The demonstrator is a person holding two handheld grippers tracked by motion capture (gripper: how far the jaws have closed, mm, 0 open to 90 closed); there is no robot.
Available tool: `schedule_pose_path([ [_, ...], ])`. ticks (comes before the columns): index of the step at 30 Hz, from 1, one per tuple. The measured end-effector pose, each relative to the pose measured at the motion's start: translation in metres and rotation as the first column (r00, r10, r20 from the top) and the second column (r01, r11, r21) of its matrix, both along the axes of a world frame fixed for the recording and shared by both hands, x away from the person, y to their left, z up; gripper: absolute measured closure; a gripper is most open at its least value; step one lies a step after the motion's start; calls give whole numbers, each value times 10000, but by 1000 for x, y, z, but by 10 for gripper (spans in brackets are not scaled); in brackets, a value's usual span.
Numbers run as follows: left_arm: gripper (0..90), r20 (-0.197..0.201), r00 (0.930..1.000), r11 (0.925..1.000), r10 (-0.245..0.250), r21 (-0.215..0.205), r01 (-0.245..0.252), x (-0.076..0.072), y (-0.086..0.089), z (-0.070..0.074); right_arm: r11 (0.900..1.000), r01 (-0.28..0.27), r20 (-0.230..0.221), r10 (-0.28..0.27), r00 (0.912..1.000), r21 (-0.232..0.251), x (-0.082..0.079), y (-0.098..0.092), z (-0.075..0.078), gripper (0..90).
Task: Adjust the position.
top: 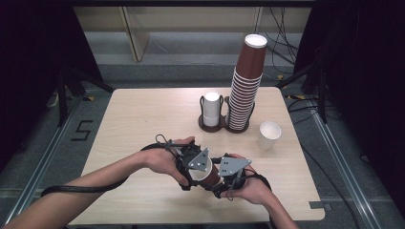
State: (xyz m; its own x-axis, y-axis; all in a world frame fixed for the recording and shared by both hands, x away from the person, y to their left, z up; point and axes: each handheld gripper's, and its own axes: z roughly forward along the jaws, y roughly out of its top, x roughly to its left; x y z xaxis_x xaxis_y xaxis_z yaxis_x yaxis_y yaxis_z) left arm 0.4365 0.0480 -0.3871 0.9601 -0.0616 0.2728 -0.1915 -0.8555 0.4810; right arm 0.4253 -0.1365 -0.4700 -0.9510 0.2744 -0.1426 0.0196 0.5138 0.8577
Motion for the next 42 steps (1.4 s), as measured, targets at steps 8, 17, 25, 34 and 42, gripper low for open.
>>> schedule_pose_path([
  [8, 109, -46, 10000, 10000, 5, -69, -5, 0, 0, 1, 10000, -60, 158, 59, 9999, 73, -1, 1, -1, 199],
  [17, 108, 12, 10000, 9995, -34, -301, 34, 0, 0, 1, 10000, -67, 466, 65, 9989, 27, -2, -2, 1, 218],
  [25, 33, -215, 9998, 9949, -25, -1010, 3, 1, 2, 0, 9999, -109, 538, 111, 9985, -43, -4, -4, 2, 217],
  [34, 0, -98, 9990, 9773, 436, -2069, -447, 2, 12, 3, 9992, 195, 510, -213, 9985, 359, -3, -14, -1, 217],
  [42, 0, -227, 9969, 9614, 751, -2636, -785, 5, 24, 3, 9955, 538, 303, -563, 9980, 783, 0, -22, -5, 217],
])
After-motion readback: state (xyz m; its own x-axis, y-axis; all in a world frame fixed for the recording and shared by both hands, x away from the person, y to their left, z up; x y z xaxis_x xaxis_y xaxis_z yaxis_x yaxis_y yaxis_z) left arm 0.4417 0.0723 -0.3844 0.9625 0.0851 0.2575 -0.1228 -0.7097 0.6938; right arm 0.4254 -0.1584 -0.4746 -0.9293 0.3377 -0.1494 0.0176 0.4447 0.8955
